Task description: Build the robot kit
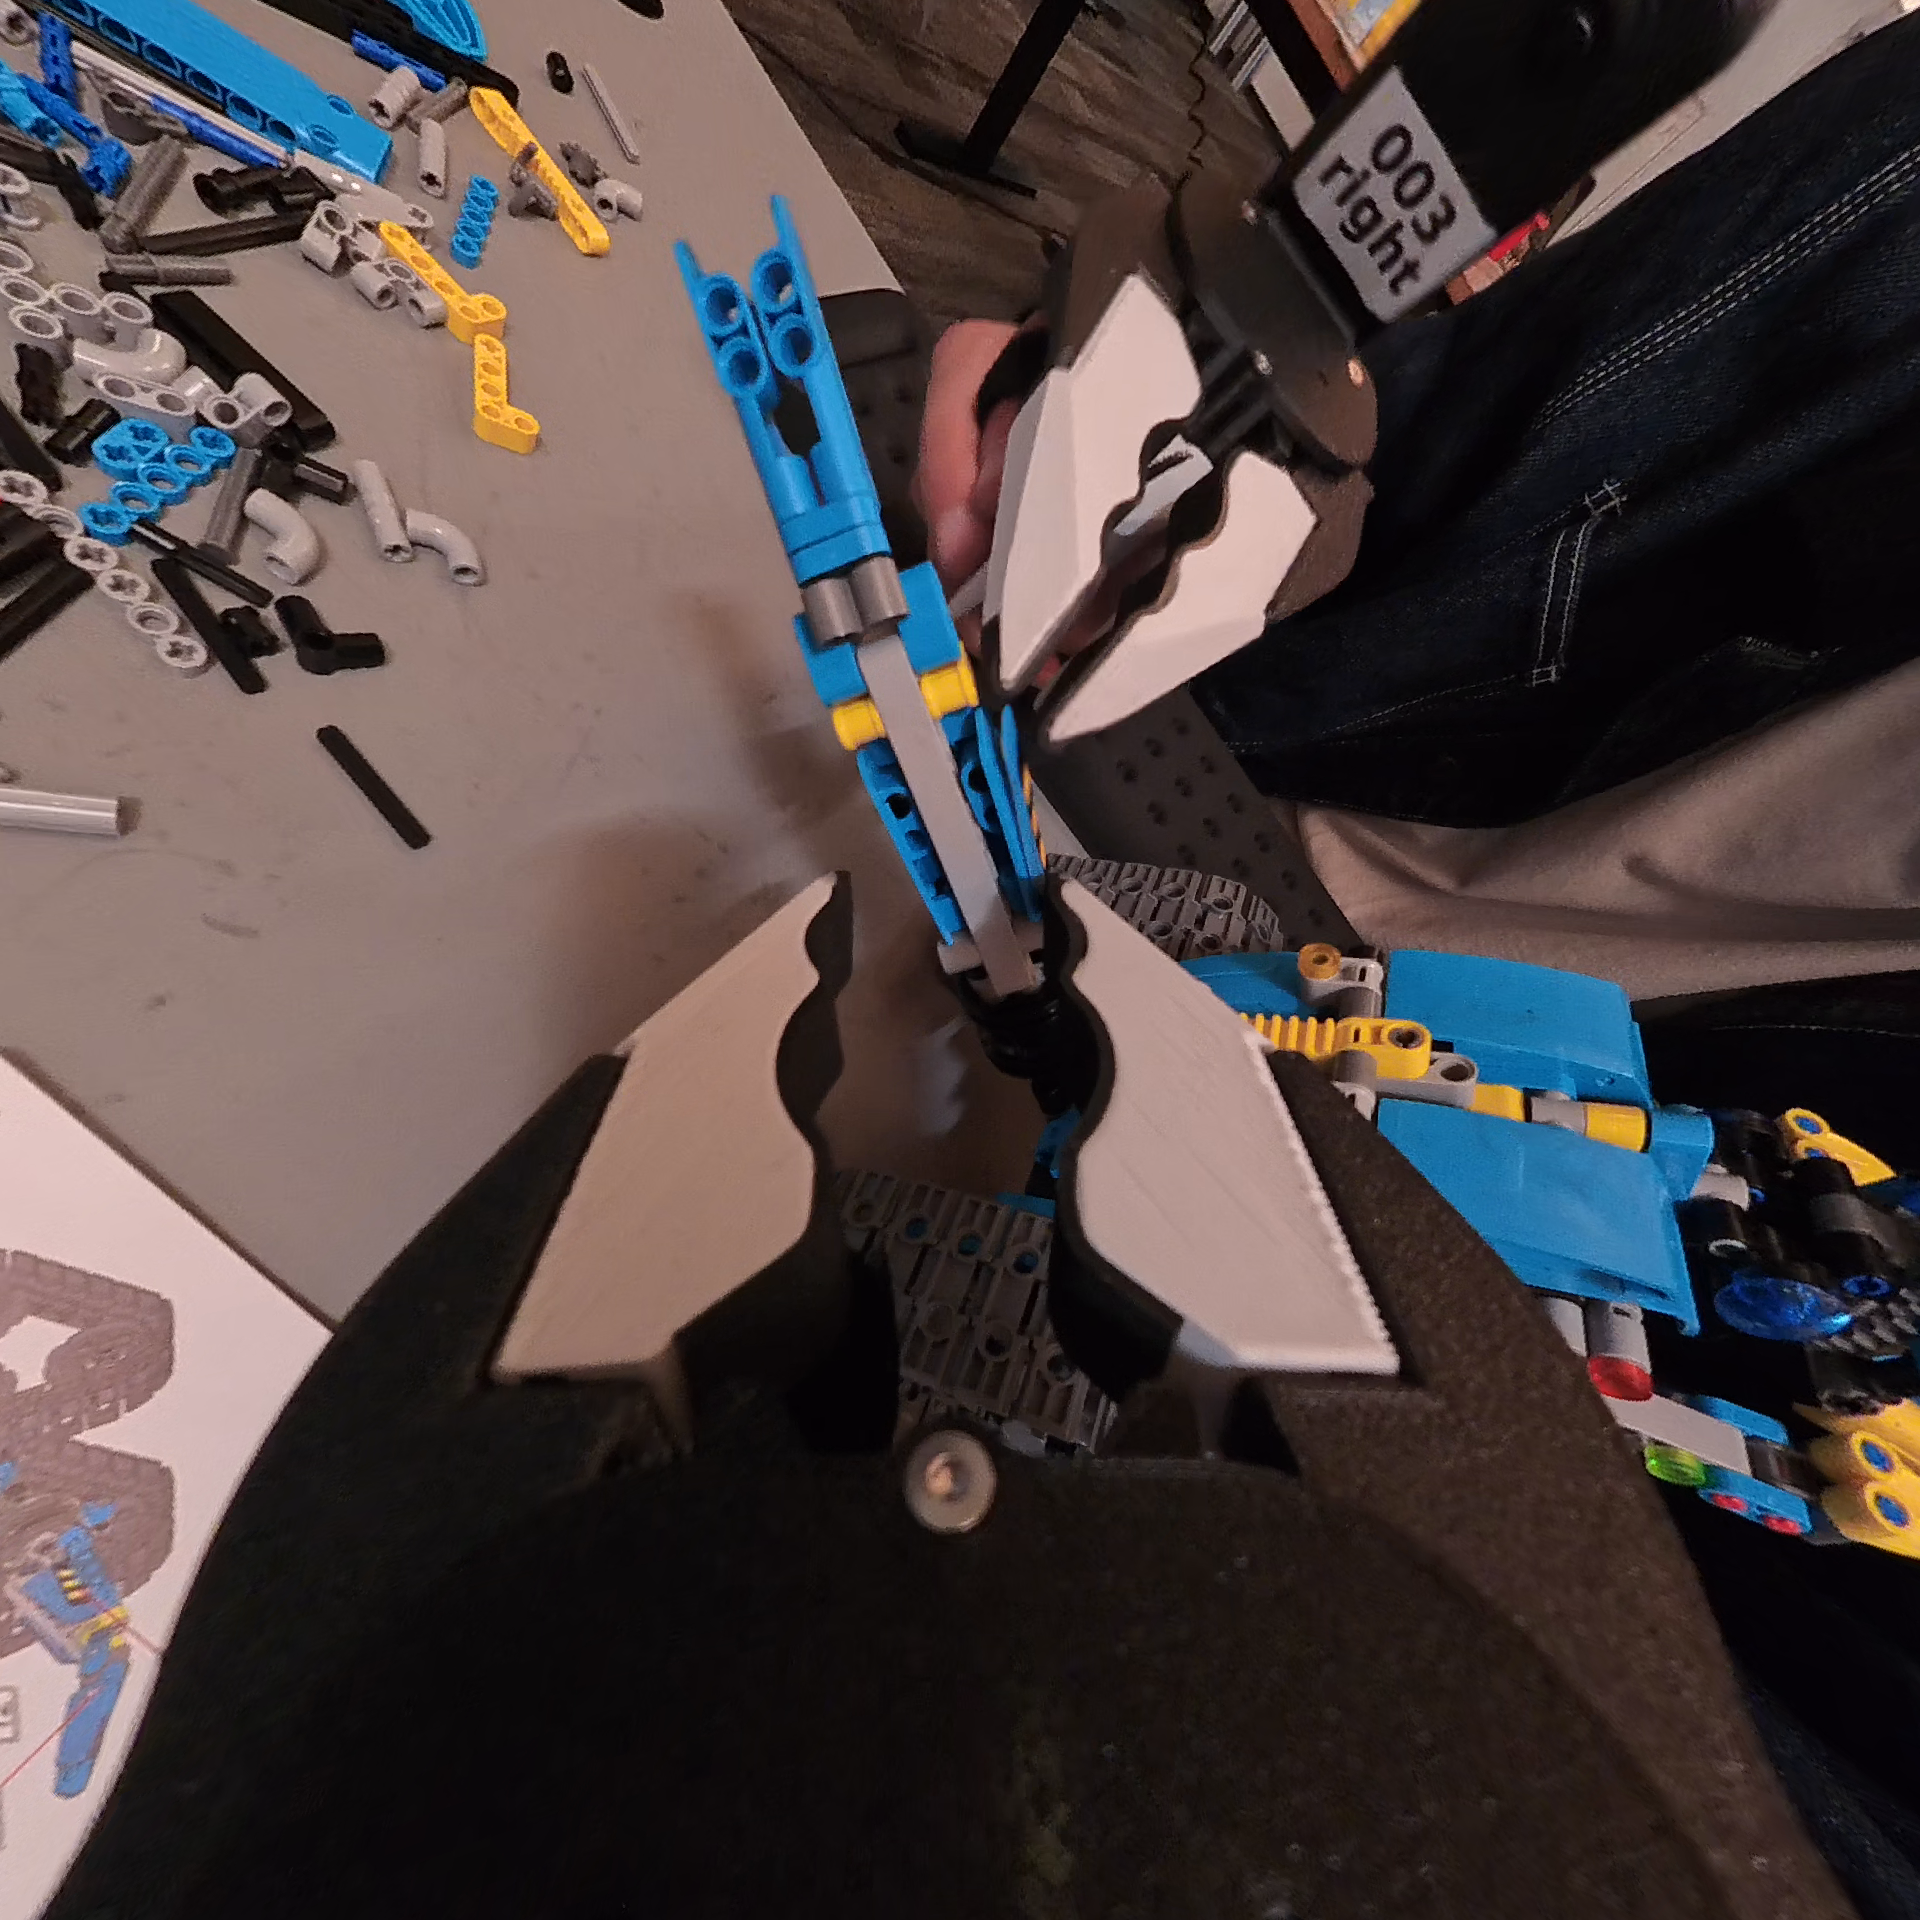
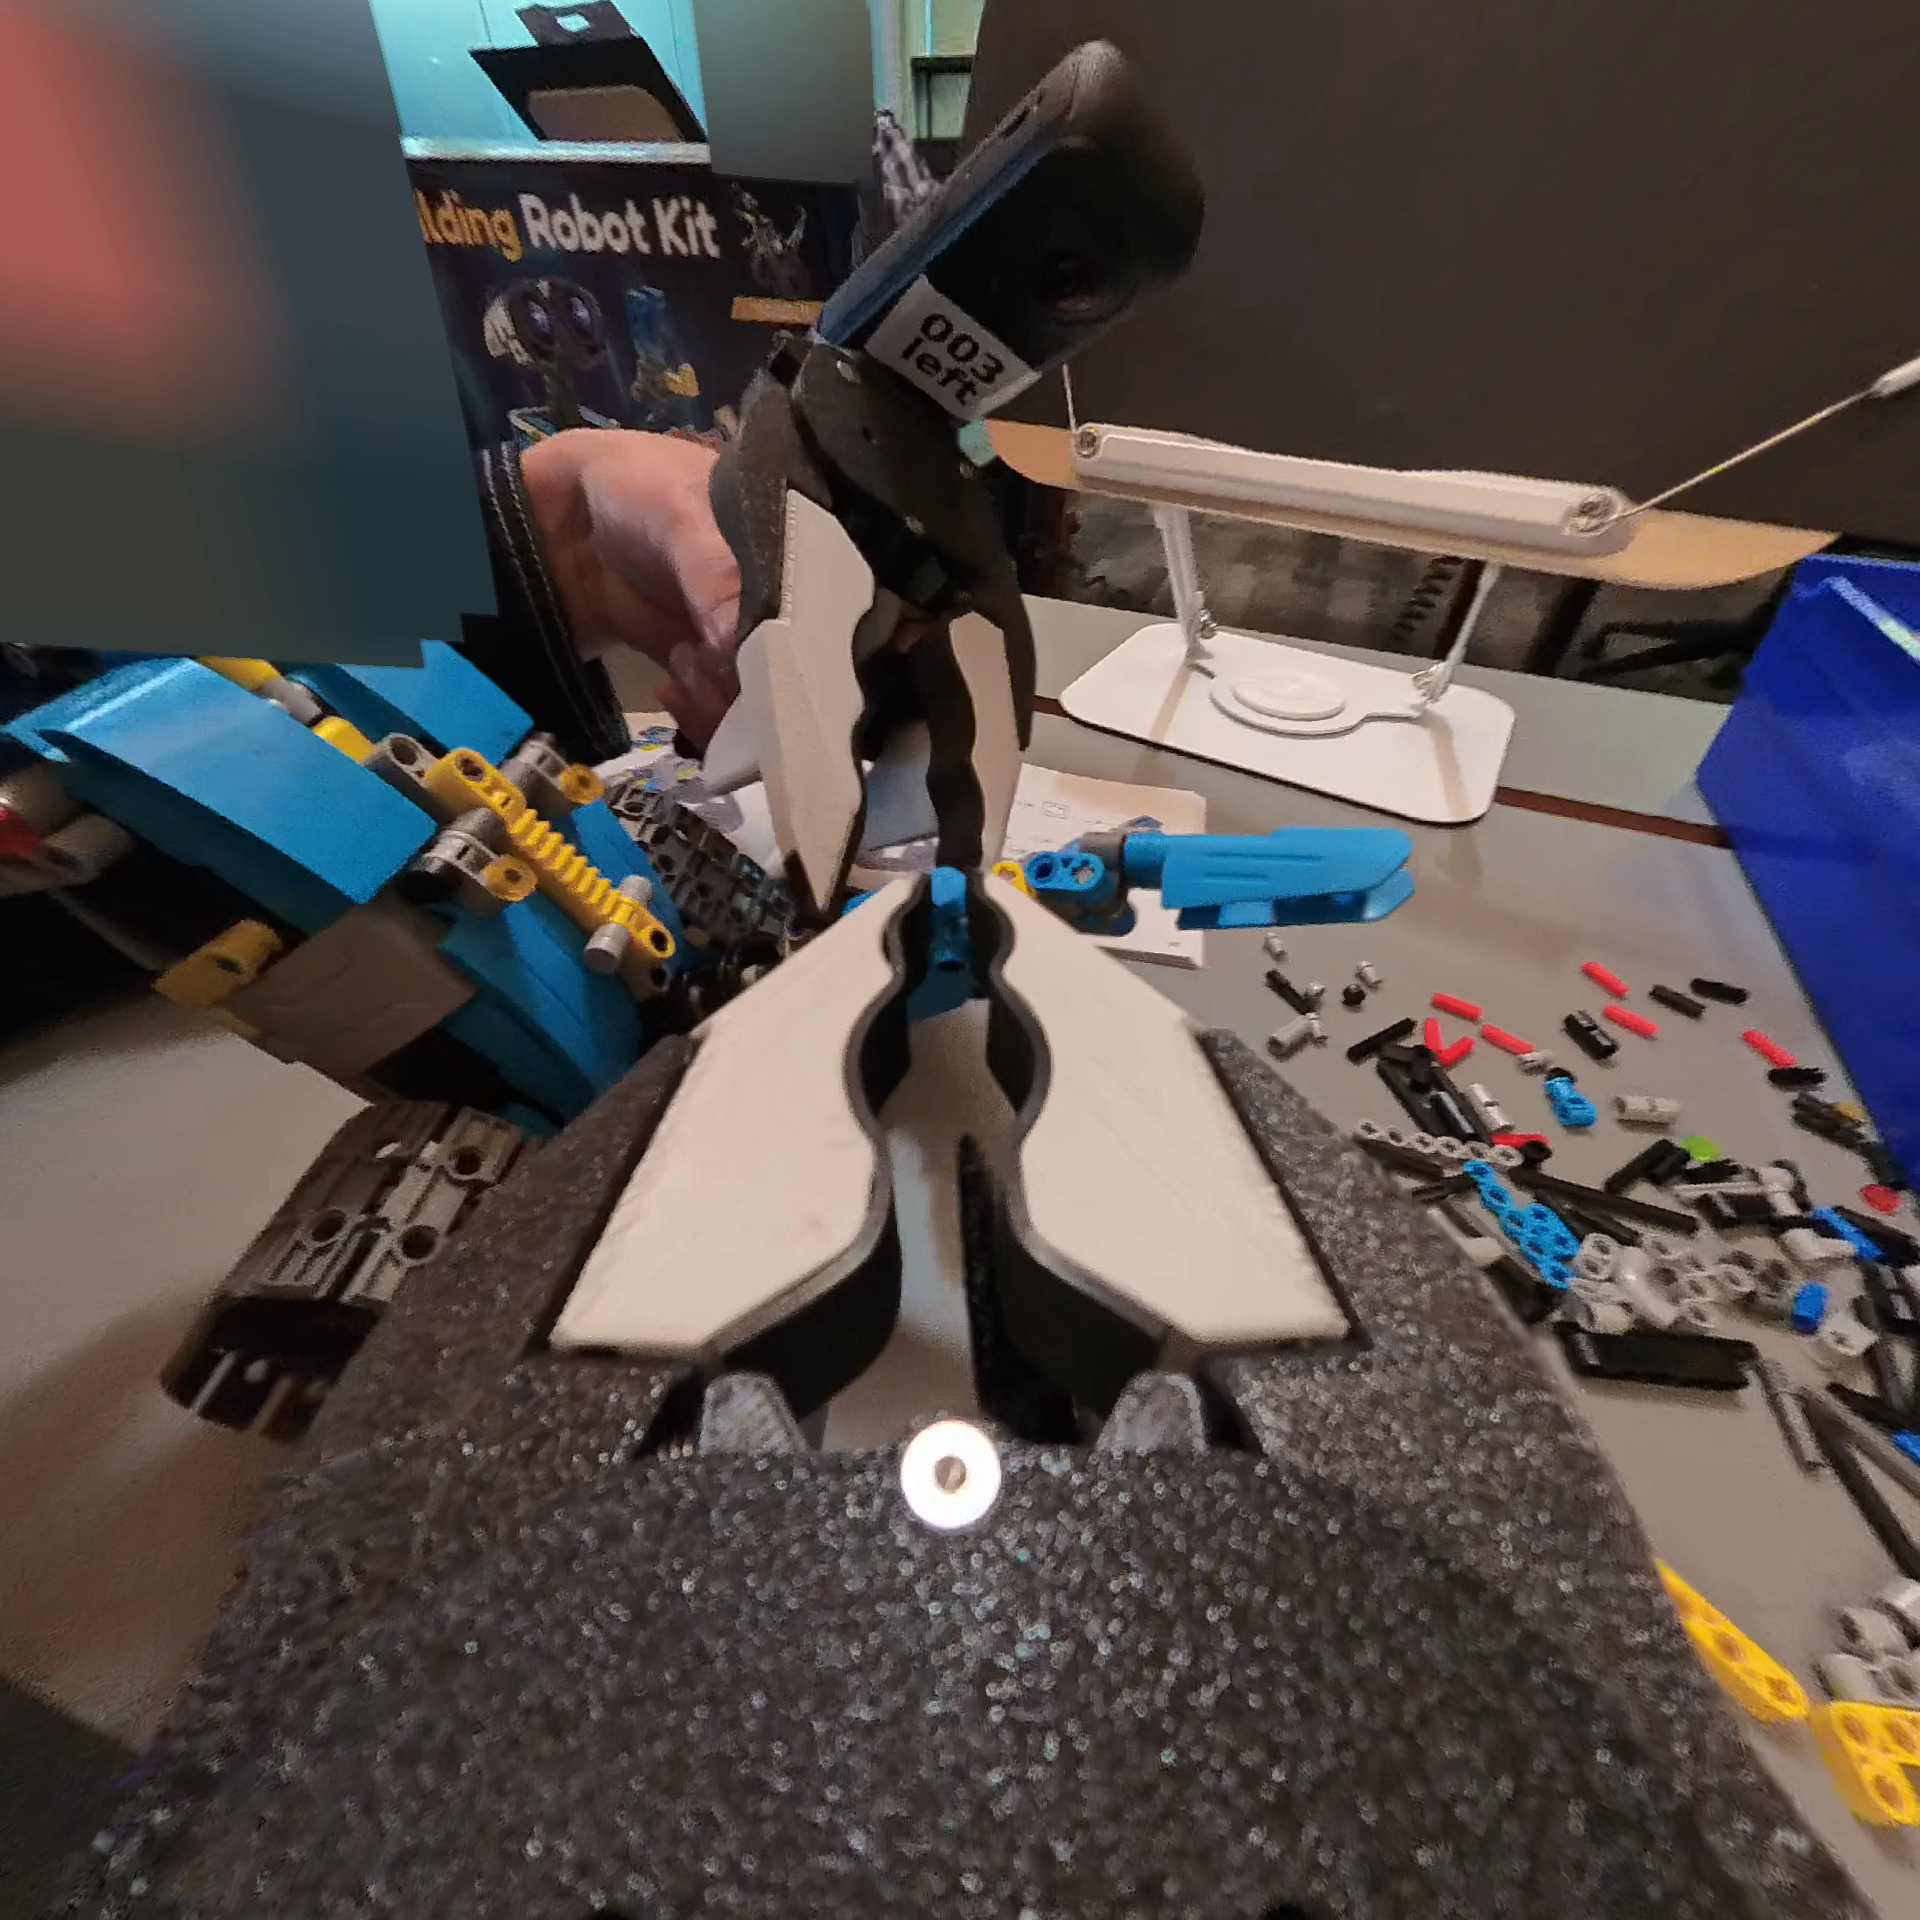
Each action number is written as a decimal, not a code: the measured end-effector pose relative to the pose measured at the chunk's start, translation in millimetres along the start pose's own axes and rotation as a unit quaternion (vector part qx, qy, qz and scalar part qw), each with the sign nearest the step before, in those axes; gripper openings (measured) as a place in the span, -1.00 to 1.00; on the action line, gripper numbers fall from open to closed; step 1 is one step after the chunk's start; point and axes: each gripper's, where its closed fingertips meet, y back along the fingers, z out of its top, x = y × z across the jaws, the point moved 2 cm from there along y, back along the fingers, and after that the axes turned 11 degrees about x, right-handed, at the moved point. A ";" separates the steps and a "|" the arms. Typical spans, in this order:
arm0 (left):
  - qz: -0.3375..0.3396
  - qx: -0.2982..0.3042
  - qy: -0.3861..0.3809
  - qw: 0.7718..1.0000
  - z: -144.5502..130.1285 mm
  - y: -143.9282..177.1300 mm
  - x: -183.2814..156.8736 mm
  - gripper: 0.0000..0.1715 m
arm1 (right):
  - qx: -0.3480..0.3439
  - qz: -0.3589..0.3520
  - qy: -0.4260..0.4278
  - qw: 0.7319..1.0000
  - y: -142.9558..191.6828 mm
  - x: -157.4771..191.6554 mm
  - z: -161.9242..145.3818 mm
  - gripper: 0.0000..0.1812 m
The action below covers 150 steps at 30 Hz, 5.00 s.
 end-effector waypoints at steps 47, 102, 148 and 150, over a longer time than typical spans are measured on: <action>-0.048 -0.017 -0.004 0.999 0.1 -2.0 -5.1 -0.71 | 0.001 -0.135 0.107 0.985 4.4 -4.9 0.5 -0.32; -0.045 -0.011 0.004 0.999 -0.4 -3.9 -5.3 -0.71 | -0.006 -0.245 0.131 0.961 9.5 -25.2 11.8 -0.34; -0.109 -0.100 0.025 0.989 3.1 12.7 8.7 -0.40 | -0.030 -0.031 -0.068 0.997 9.0 -20.6 -3.4 -0.29; -0.092 -0.070 0.016 0.993 -3.5 6.6 6.5 -0.34 | -0.019 0.027 -0.157 0.987 3.8 -27.2 -11.6 -0.22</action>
